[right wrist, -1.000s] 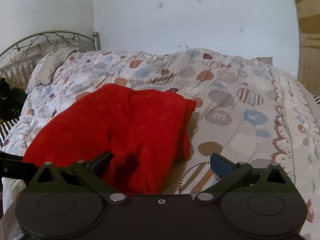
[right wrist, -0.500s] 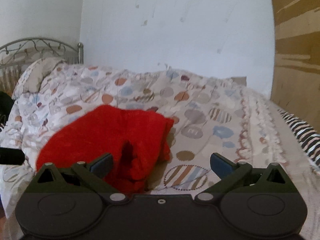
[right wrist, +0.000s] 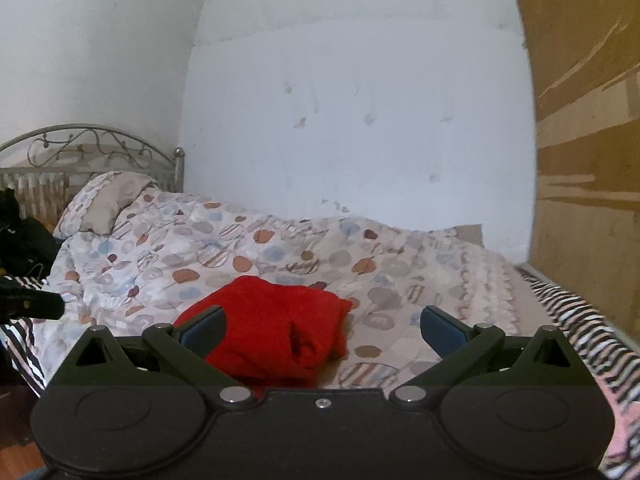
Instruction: Fold small clothes
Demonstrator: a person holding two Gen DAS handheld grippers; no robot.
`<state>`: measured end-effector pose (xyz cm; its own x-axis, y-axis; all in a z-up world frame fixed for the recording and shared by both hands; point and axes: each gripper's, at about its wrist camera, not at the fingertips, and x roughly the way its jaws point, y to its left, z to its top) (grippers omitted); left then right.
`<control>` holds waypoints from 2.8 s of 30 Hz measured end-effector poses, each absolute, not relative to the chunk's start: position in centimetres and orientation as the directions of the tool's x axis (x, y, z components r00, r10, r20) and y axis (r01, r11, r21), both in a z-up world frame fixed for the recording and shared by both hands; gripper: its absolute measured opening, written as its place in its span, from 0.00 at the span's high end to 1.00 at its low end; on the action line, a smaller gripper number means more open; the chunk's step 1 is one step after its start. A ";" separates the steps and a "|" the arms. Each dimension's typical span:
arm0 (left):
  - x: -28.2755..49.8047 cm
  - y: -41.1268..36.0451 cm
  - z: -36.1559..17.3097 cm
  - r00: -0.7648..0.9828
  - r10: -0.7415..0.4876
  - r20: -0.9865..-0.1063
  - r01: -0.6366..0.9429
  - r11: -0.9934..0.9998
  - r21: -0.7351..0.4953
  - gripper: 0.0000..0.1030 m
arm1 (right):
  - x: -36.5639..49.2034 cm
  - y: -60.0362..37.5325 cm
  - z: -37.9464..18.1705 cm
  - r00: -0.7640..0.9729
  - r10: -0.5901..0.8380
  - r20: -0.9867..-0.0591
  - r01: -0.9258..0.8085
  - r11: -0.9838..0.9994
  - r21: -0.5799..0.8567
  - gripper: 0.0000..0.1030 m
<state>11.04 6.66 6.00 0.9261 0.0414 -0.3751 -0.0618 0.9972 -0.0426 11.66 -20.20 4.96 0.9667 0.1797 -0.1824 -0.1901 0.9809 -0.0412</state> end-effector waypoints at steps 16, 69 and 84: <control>4.4 6.6 2.9 0.930 0.036 -0.365 -0.069 0.995 -0.077 0.00 | 2.5 -20.3 3.9 0.979 0.151 -0.138 -0.154 0.988 -0.008 0.00; 3.3 6.8 2.3 0.908 0.088 -0.409 -0.101 0.995 -0.010 0.00 | 1.8 -21.3 1.7 0.973 0.186 -0.134 -0.181 0.982 0.053 0.00; 3.4 7.1 2.4 0.904 0.100 -0.416 -0.114 0.993 -0.010 0.00 | 1.8 -21.6 1.5 0.976 0.175 -0.132 -0.169 0.984 0.057 0.00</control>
